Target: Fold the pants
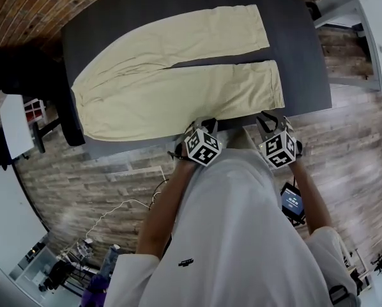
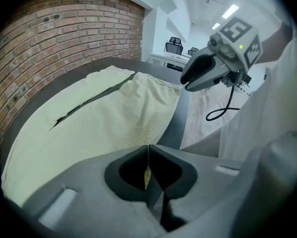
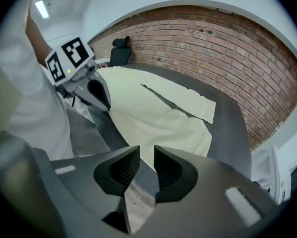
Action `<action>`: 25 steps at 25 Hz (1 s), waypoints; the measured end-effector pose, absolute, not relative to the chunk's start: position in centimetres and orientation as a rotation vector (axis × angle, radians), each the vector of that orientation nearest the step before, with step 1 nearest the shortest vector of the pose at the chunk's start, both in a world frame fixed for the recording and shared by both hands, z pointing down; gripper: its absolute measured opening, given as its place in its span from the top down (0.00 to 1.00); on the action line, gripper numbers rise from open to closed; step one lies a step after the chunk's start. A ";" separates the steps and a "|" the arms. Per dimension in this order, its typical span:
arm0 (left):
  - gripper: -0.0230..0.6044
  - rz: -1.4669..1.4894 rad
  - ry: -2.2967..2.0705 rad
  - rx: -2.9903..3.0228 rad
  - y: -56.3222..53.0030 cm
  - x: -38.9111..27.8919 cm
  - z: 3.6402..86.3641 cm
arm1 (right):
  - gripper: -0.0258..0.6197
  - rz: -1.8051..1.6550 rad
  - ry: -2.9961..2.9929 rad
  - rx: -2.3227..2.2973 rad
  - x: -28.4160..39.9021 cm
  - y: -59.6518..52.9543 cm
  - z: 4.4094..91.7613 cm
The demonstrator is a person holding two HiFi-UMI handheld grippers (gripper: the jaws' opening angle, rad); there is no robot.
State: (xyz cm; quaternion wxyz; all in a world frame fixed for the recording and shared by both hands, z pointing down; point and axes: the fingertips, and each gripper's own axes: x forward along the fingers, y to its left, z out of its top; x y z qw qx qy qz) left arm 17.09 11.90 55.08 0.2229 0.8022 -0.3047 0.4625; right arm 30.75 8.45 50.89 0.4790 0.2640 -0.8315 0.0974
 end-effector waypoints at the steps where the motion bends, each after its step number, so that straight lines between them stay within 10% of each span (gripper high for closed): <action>1: 0.95 1.274 -0.844 2.215 11.8 17.0 55.0 | 0.81 0.219 -2.015 0.624 31.1 8.4 51.5; 15: 0.95 1.248 -0.871 2.198 11.3 16.4 53.4 | 0.71 0.243 -1.834 0.552 36.3 6.8 57.4; 25: 0.95 1.245 -0.913 2.175 11.3 16.2 52.8 | 0.92 0.272 -1.845 0.516 36.1 7.2 57.3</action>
